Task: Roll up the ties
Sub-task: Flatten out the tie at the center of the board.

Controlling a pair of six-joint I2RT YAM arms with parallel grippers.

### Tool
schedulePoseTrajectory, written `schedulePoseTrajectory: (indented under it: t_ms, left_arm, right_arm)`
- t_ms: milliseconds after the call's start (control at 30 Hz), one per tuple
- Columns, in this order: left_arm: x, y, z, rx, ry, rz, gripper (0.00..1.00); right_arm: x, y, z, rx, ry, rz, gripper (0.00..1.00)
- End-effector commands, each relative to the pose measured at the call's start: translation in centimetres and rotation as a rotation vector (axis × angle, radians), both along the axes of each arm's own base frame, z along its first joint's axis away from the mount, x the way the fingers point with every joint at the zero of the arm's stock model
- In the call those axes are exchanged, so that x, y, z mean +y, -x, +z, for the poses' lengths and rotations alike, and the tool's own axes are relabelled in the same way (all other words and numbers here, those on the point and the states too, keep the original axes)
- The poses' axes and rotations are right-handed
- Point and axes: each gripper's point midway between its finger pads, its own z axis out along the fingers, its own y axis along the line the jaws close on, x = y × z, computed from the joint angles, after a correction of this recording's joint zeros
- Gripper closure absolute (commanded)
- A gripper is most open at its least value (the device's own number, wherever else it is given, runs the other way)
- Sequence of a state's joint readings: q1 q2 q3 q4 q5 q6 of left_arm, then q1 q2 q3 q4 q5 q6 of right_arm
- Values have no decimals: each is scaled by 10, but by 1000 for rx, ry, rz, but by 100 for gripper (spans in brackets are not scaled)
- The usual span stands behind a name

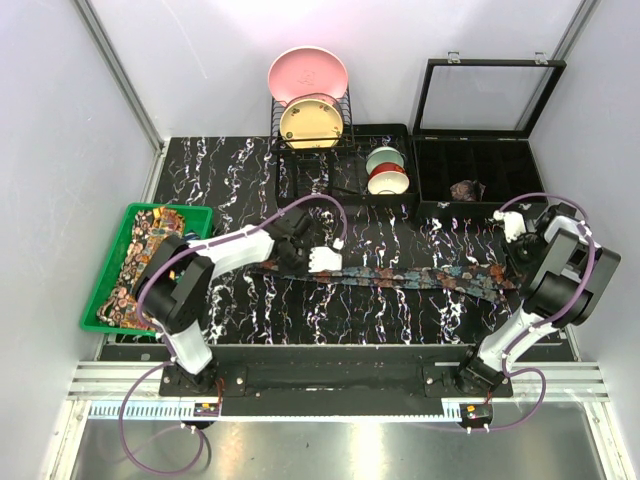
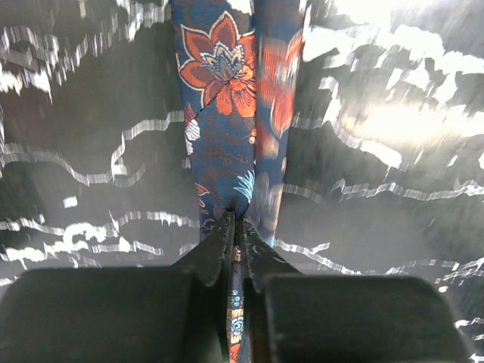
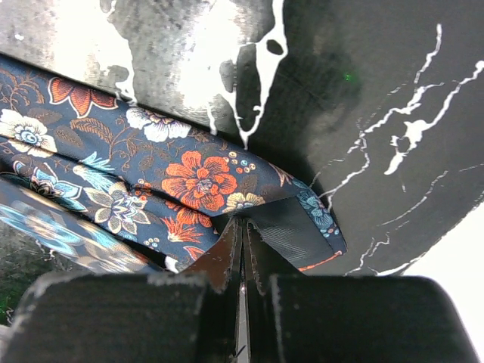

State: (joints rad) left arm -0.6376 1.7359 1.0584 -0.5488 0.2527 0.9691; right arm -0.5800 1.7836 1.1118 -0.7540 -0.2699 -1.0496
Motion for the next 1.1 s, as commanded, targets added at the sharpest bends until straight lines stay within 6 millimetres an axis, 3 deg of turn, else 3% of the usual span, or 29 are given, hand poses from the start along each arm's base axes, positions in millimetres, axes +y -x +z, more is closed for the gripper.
schedulePoseTrajectory:
  t_ms: [0, 300, 333, 367, 400, 467, 533, 567, 600, 667, 767, 800, 900, 1000, 1067]
  left_arm:
    - [26, -4, 10, -34, -28, 19, 99]
    - [58, 5, 0, 0, -68, 76, 100]
    - [57, 4, 2, -2, -63, 83, 95]
    - [54, 5, 5, 4, -37, 94, 73]
    - [50, 4, 10, 1, -10, 95, 65]
    - [35, 1, 29, -22, 76, 94, 47]
    - [24, -6, 47, -34, 133, 118, 36]
    - [20, -7, 53, -28, 156, 123, 32]
    - [14, -13, 65, -42, 178, 125, 31]
    - [8, -14, 77, -39, 215, 135, 25]
    - [1, -14, 90, -44, 258, 133, 19]
    - [0, -14, 95, -52, 268, 136, 10]
    - [1, -14, 103, -60, 295, 165, 3]
    - [5, -12, 113, -81, 344, 195, 1]
    - [10, -10, 114, -87, 363, 224, 1]
  right_arm:
    - [-17, -1, -5, 15, 44, 3, 96]
    - [-19, 2, -4, 17, 48, 16, 95]
    - [-17, 4, -2, 16, 36, 34, 93]
    - [-10, 1, 2, -15, -5, 51, 87]
    - [-9, -2, 11, -49, -2, 55, 85]
    - [3, -9, 32, -120, -46, 103, 70]
    - [12, -14, 52, -166, -82, 143, 48]
    - [22, -19, 67, -218, -112, 171, 15]
    - [27, -20, 79, -242, -129, 207, 1]
    - [42, -25, 100, -311, -163, 268, 0]
    - [75, -22, 112, -317, -140, 439, 0]
    - [84, -19, 107, -309, -133, 497, 0]
    - [116, -12, 101, -307, -108, 655, 0]
    - [142, -3, 87, -289, -104, 771, 0]
    - [149, 0, 79, -277, -91, 812, 0]
